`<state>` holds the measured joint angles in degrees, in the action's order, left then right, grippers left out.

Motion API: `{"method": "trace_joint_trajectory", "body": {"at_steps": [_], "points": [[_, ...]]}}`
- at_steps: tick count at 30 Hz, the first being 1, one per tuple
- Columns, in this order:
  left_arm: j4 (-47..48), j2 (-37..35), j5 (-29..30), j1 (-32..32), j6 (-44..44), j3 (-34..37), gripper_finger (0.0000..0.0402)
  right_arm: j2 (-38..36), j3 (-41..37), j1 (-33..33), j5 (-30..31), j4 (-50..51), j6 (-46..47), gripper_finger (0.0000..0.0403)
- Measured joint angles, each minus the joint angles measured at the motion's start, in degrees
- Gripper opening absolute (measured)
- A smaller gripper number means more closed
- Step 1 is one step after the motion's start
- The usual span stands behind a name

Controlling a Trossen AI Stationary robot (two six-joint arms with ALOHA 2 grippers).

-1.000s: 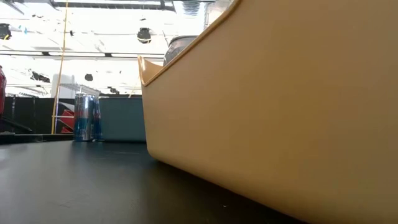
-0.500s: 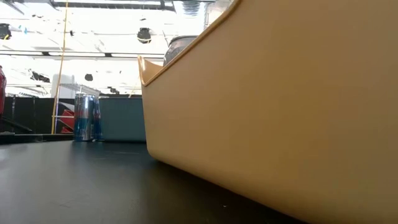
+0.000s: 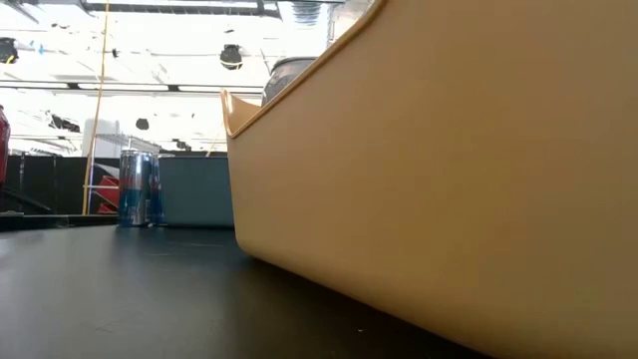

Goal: Sort soda cans
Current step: Put the blue white soda can into the yellow bin

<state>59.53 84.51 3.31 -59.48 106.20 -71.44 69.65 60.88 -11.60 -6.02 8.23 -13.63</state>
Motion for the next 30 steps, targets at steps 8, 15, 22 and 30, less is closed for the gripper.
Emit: {"method": "trace_joint_trajectory", "body": {"at_steps": [8, 15, 22, 30], "points": [[0.7, 0.0, -0.4, 0.7, -1.6, 0.0, 0.0343, 0.0, 0.0, 0.4, -0.2, 0.0, -1.3, 0.0136], [1.0, 0.0, -6.3, 0.6, -0.2, 0.0, 0.0387, 0.0, 0.0, 0.4, -0.2, 0.1, -1.9, 0.0136], [0.9, -0.1, -4.7, -2.3, 2.8, 1.4, 0.039, 0.0, 0.0, 0.4, -0.2, 0.7, -2.8, 0.0136], [-5.6, -0.1, -5.1, -3.0, 3.0, 7.1, 0.039, 0.0, 0.0, 0.4, -0.2, 0.3, -3.0, 0.0136]]}}
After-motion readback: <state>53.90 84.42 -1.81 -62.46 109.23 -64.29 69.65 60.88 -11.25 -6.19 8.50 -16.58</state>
